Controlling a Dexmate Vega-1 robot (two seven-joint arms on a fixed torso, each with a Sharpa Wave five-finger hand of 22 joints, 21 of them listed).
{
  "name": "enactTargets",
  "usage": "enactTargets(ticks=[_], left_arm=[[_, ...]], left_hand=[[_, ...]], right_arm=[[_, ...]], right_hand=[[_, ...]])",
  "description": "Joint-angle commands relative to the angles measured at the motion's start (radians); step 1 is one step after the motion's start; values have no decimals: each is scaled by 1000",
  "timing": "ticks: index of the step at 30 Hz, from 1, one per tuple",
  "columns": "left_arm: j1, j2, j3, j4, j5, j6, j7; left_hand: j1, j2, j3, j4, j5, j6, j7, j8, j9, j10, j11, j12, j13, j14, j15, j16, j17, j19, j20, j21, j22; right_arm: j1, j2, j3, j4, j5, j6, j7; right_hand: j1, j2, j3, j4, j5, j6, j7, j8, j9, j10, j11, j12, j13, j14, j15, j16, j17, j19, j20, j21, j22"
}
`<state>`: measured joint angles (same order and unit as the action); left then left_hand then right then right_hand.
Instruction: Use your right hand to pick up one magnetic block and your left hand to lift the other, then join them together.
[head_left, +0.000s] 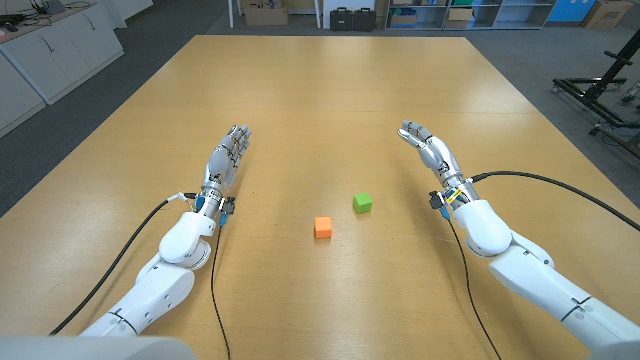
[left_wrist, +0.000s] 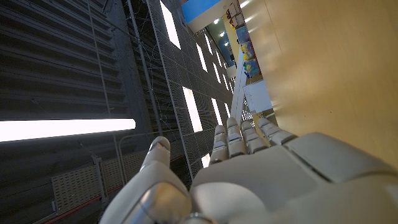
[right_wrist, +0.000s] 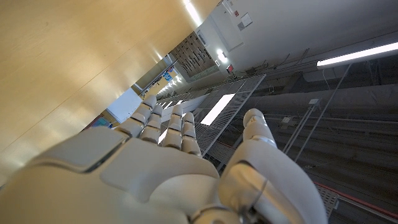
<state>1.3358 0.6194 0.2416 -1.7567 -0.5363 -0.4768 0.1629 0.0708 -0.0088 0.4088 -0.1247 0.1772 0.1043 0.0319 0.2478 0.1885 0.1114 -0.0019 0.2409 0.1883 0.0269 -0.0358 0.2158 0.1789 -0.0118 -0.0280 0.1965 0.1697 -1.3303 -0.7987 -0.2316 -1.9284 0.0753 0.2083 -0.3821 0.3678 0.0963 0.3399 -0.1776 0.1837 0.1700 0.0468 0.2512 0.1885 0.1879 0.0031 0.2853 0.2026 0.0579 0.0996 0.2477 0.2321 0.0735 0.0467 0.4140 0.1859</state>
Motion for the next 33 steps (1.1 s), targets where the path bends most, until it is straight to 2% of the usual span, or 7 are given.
enactTargets(ticks=[1, 4, 8, 16, 26, 33], left_arm=[[22, -8, -6, -3, 24, -22, 7], [20, -12, -1, 2, 23, -30, -1], [17, -14, 2, 8, 30, -40, -7], [28, -19, 1, 5, 29, -62, -19], [46, -14, 0, -8, 31, -67, -25], [42, -16, 9, -17, 33, -54, -26]], left_hand=[[9, 2, 4, -5, 2, 11, -3, 5, 3, 12, 0, 9, 5, 12, -11, 3, 3, 8, -80, 4, 3], [9, 2, 4, -6, 2, 13, -2, 5, 3, 13, 0, 9, 5, 15, -10, 4, 3, 9, -79, 5, 3], [10, 3, 5, -8, 2, 18, -1, 6, 3, 17, 1, 9, 5, 17, -11, 4, 4, 10, -78, 4, 3], [10, 3, 6, -10, 2, 29, -2, 8, 4, 30, 0, 12, 5, 26, -12, 4, 4, 12, -77, 3, 4], [10, 4, 8, -12, 2, 33, -1, 7, 4, 35, 2, 11, 6, 28, -11, 3, 4, 13, -74, 3, 4], [10, 4, 8, -14, 2, 36, 0, 7, 4, 37, 4, 10, 6, 26, -10, 0, 4, 12, -74, 2, 4]], right_arm=[[-59, -22, 14, -82, -134, -69, -53], [-73, -23, 14, -107, -180, -98, -72], [-89, -32, 14, -142, -234, -137, -80], [-103, -41, 4, -187, -294, -190, -71], [-132, -57, 16, -236, -337, -241, -57], [-154, -88, 40, -273, -357, -273, -26]], right_hand=[[16, -3, 8, 0, 0, 13, -4, 6, 5, 14, -1, 5, 2, 6, 1, 2, 3, 11, -3, -1, 3], [18, -3, 8, 0, 0, 11, -3, 4, 5, 15, -1, 5, 3, 4, 0, 1, 3, 8, 0, -3, 3], [46, -10, 13, 2, 1, 4, 2, -2, 6, 8, 2, 0, 4, -43, -2, -19, 3, -35, -3, -26, 3], [58, -13, 15, 3, 1, -10, 14, -10, 6, -8, 6, -8, 5, -56, -4, -25, 3, -39, -4, -31, 3], [69, -14, 18, 2, 2, -14, 10, -13, 6, -6, 2, -8, 5, -54, 2, -25, 2, -41, -1, -34, 3], [78, -15, 21, 2, 3, -17, 4, -15, 7, -11, 1, -10, 5, -50, 2, -24, 1, -40, 0, -36, 3]])
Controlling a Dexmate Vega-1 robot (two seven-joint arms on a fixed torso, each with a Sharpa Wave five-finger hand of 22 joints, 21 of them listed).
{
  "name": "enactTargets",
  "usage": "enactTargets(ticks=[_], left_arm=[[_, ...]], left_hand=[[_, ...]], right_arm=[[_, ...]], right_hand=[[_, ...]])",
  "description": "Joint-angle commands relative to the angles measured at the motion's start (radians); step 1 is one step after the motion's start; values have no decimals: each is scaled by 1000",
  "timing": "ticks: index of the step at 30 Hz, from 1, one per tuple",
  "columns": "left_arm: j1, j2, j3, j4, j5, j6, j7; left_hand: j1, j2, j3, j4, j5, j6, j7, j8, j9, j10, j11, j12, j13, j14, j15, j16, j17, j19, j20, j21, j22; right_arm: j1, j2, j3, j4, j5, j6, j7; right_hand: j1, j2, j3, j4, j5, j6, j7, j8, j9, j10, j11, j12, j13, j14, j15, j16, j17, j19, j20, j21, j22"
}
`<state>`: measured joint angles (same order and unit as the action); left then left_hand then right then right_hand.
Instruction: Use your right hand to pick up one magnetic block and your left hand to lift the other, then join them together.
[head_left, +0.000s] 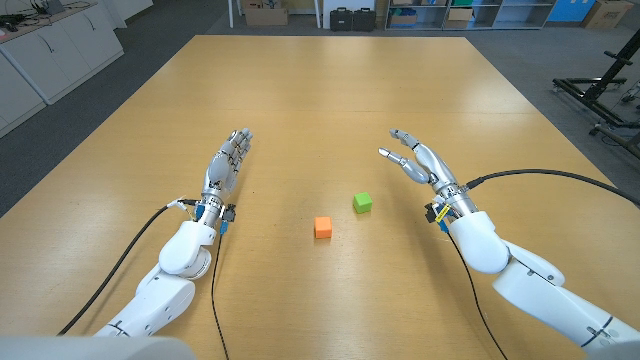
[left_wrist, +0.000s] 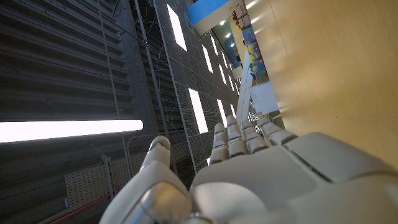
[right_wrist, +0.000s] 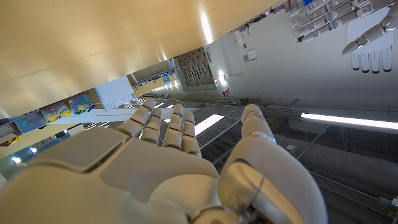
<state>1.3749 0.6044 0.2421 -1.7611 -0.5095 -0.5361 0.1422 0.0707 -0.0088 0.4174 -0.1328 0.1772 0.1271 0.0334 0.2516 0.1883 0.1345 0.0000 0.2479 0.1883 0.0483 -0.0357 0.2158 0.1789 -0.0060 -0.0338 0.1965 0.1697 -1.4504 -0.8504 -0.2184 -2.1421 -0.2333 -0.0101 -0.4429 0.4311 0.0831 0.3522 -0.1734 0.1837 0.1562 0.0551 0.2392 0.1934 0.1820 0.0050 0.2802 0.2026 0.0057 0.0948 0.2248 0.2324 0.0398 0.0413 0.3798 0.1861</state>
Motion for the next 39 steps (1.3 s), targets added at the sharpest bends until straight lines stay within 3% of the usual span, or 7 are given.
enactTargets(ticks=[1, 25, 39], left_arm=[[2, -1, 9, -13, 8, 5, -4], [11, -15, 21, -38, 83, 9, 42], [23, -9, 15, -39, 66, 2, 31]], left_hand=[[10, 4, 0, -6, 2, 14, -1, 3, 4, 14, 2, 3, 6, 5, -10, 0, 4, 7, -68, 2, 4], [23, 16, 12, -14, 7, 19, -6, 2, 5, 18, -3, 0, 6, 5, -14, -5, 3, 5, -67, -2, 4], [28, 19, 16, -18, 8, 20, -4, 0, 5, 19, -3, -2, 6, 3, -14, -7, 3, 3, -65, -3, 3]], right_arm=[[-35, -38, 28, -61, -51, -57, 37], [-121, -119, 124, -174, -161, -168, 129], [-81, -147, 102, -221, -195, -252, 250]], right_hand=[[16, -2, 9, -2, 3, -4, -5, -3, 2, -5, -2, -5, 6, 4, 6, 0, 1, -6, 6, -2, 3], [47, -8, 16, -3, 6, -11, -10, -8, 3, -15, -10, -11, 6, 7, 6, -2, -1, -11, 13, -10, 3], [66, -16, 20, -3, 9, -23, -15, -14, 4, -17, -19, -13, 7, -12, 10, -10, -1, -26, 17, -20, 3]])
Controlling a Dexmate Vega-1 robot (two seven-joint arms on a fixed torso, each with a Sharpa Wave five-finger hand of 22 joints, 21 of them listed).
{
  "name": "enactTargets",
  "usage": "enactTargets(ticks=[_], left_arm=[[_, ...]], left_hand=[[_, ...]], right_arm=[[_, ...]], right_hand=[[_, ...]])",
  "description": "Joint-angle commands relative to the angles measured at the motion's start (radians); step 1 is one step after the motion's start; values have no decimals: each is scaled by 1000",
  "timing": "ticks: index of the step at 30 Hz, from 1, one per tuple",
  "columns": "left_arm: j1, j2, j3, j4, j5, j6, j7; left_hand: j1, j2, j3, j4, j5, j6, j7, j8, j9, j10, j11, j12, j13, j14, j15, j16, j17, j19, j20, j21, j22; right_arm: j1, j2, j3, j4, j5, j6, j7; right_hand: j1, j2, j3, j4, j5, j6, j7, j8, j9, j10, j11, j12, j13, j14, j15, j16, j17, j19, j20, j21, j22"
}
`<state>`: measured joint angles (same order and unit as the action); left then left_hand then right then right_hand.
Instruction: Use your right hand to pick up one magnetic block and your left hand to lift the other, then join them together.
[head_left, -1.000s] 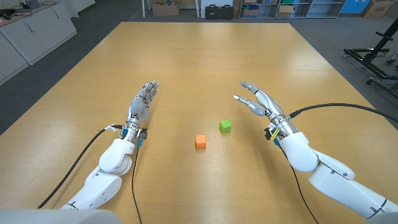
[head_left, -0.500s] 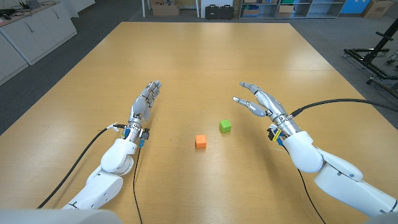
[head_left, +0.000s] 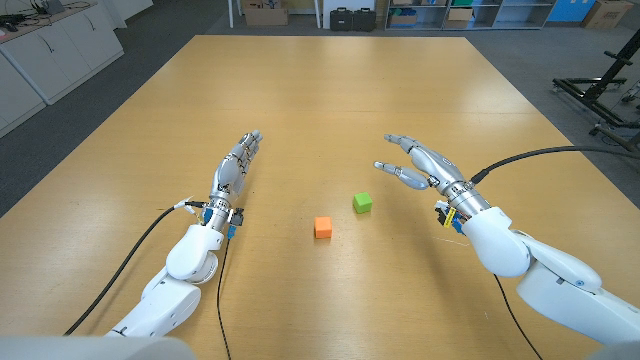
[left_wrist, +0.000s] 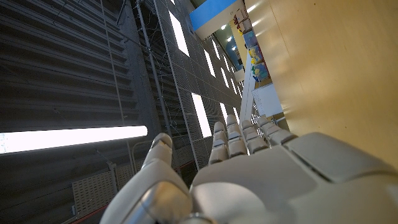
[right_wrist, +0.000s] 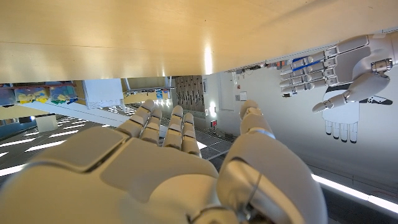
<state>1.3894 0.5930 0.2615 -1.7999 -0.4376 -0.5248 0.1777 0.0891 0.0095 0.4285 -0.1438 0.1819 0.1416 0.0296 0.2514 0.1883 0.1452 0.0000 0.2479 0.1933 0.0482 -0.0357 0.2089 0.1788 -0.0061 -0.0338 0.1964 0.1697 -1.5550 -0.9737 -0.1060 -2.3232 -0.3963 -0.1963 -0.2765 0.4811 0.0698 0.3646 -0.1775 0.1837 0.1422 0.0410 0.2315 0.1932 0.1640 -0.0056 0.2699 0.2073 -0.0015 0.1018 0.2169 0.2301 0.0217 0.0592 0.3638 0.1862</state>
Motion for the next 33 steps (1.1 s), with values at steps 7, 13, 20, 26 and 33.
enactTargets(ticks=[7, 13, 20, 26, 33], left_arm=[[12, 5, -3, -4, -7, -9, -10], [24, 8, -10, -17, 8, -15, 0], [22, 4, -13, -21, 12, -17, 3], [16, 0, -10, -23, 16, -15, 3], [17, -8, -11, -22, 22, -26, 8]], left_hand=[[12, 1, 7, -9, 4, 9, 0, 1, 5, 10, -4, -3, 1, 3, -13, -2, 3, 4, -64, -3, 4], [13, 2, 8, -10, 4, 10, -1, 0, 5, 12, -1, -3, 1, 3, -13, -2, 3, 4, -64, -3, 4], [14, 2, 9, -11, 4, 11, -1, 0, 5, 13, -3, -4, 1, 4, -13, -3, 3, 4, -63, -3, 4], [15, 2, 10, -12, 5, 13, -1, -1, 5, 13, -1, -5, 1, 5, -12, -3, 3, 5, -64, -3, 4], [17, 2, 12, -13, 5, 16, -1, -1, 5, 14, -1, -6, 1, 5, -12, -4, 3, 5, -63, -4, 4]], right_arm=[[60, -39, -36, -46, -38, -90, 132], [80, -60, -51, -63, -56, -124, 168], [100, -81, -67, -75, -75, -163, 198], [106, -90, -71, -77, -74, -172, 205], [113, -101, -76, -82, -63, -198, 228]], right_hand=[[23, -5, 9, 1, 10, -7, -4, -5, 5, 7, -13, -1, 2, 3, 4, 1, 1, -7, -1, -6, 3], [29, -8, 9, 2, 10, -4, -5, -5, 5, 11, -16, 0, 3, 13, 1, 5, 1, -4, 4, -7, 3], [50, 3, 21, 1, 11, -16, -7, -9, 7, 5, -19, -2, 4, 11, -2, 3, 0, -7, 5, -10, 4], [60, 4, 26, 0, 11, -14, -11, -8, 7, 8, -23, -1, 5, 15, -1, 4, 0, -8, 7, -12, 4], [71, 0, 29, 0, 12, 2, -16, -2, 8, 22, -27, 5, 6, 24, -4, 7, 0, -5, 7, -14, 4]])
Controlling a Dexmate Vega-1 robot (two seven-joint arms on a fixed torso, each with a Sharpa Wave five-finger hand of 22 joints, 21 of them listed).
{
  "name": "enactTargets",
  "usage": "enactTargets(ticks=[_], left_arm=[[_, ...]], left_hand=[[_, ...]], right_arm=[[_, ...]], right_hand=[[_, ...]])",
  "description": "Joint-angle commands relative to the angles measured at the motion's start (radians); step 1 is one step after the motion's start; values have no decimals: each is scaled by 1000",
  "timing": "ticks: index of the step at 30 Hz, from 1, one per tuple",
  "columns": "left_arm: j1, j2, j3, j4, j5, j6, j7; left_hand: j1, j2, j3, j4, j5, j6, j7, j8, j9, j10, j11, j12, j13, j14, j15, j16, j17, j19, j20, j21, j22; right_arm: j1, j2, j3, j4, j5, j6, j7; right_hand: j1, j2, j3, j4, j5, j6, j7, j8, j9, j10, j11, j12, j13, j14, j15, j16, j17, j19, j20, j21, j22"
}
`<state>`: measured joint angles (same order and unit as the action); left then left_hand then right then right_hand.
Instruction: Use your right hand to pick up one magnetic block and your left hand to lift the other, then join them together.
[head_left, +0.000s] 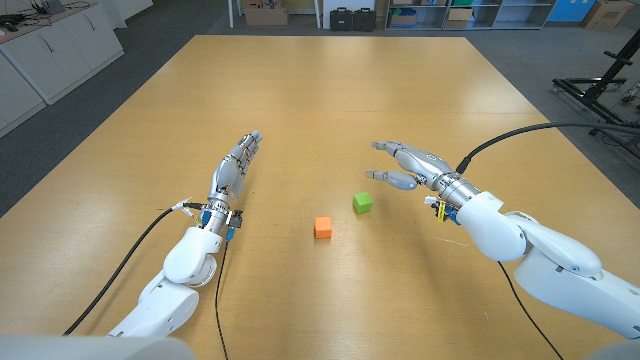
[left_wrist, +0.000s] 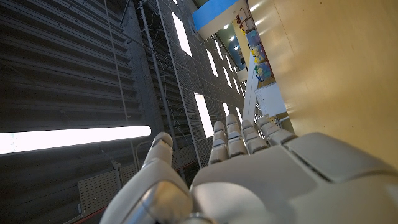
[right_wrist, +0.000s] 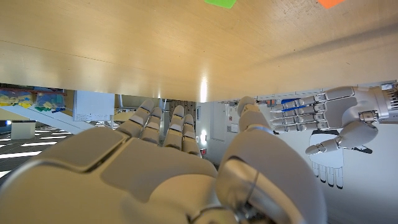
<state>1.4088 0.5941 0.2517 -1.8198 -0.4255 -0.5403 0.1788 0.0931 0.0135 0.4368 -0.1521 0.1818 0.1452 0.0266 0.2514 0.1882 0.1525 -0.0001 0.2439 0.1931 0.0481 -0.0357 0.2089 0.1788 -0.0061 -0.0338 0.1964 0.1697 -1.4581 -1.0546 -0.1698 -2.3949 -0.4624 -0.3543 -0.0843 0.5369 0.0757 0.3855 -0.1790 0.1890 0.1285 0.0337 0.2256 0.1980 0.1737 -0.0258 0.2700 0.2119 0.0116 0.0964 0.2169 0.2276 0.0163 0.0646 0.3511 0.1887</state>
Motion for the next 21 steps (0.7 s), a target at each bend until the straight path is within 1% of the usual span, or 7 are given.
enactTargets(ticks=[1, 4, 5, 10, 16, 19, 21], left_arm=[[-3, -9, 0, -1, 8, -13, 4], [-3, -10, 0, -1, 14, -13, 6], [-3, -11, 1, -1, 9, -14, 3], [-6, -8, 3, -2, 9, -12, -4], [-6, -8, 4, 0, 8, -14, -7], [-13, -11, 9, 9, 2, -17, -15], [-14, -12, 10, 10, 4, -17, -14]], left_hand=[[13, -2, 4, -5, 5, 13, 2, 0, 6, 7, -2, -2, 2, 5, -13, -4, 3, 5, -63, -4, 4], [13, -2, 4, -5, 5, 13, 2, -1, 6, 7, -3, -2, 2, 5, -12, -4, 3, 5, -63, -4, 4], [13, -2, 4, -5, 5, 13, 2, -1, 6, 8, -3, -2, 2, 5, -13, -4, 3, 5, -63, -4, 4], [14, -1, 5, -6, 5, 14, 1, -1, 6, 8, -5, -3, 2, 7, -12, -4, 4, 6, -63, -4, 4], [15, -1, 6, -6, 5, 22, 5, 0, 6, 10, -1, -4, 2, 8, -11, -5, 4, 6, -62, -4, 4], [16, -1, 7, -7, 5, 24, 8, 0, 6, 16, 8, -3, 2, 8, -10, -5, 4, 6, -62, -4, 4], [16, -1, 8, -7, 5, 24, 10, 0, 6, 16, 10, -3, 2, 8, -8, -6, 4, 6, -63, -4, 4]], right_arm=[[16, -21, -14, -11, 5, -41, 36], [19, -22, -21, -8, 9, -46, 37], [23, -23, -26, -6, 11, -46, 40], [41, -29, -57, -14, -16, -75, 43], [83, -43, -107, -30, -56, -126, 77], [103, -50, -128, -39, -73, -147, 95], [118, -54, -141, -42, -78, -156, 112]], right_hand=[[17, -6, 9, 2, 7, 17, -10, 5, 3, 13, -7, 6, 2, 12, 1, 7, 2, 1, 1, -1, 1], [27, -3, 15, 1, 7, 29, -10, 10, 5, 21, -10, 9, 3, 17, -2, 8, 2, 5, 0, -1, 1], [33, -2, 18, 2, 7, 32, -11, 11, 6, 26, -12, 11, 4, 30, -2, 13, 2, 6, 0, -2, 1], [38, -2, 20, 2, 7, 33, -11, 12, 6, 32, -15, 13, 4, 32, -3, 14, 2, 9, 0, -2, 1], [42, -3, 22, 3, 7, 36, -13, 13, 7, 35, -18, 15, 5, 37, -6, 15, 2, 14, -2, -1, 1], [45, -4, 23, 3, 6, 43, -17, 15, 7, 37, -18, 16, 5, 39, -7, 15, 2, 15, -2, -2, 2], [47, -5, 24, 4, 6, 47, -19, 17, 8, 42, -22, 17, 6, 41, -7, 16, 3, 15, -2, -2, 2]])
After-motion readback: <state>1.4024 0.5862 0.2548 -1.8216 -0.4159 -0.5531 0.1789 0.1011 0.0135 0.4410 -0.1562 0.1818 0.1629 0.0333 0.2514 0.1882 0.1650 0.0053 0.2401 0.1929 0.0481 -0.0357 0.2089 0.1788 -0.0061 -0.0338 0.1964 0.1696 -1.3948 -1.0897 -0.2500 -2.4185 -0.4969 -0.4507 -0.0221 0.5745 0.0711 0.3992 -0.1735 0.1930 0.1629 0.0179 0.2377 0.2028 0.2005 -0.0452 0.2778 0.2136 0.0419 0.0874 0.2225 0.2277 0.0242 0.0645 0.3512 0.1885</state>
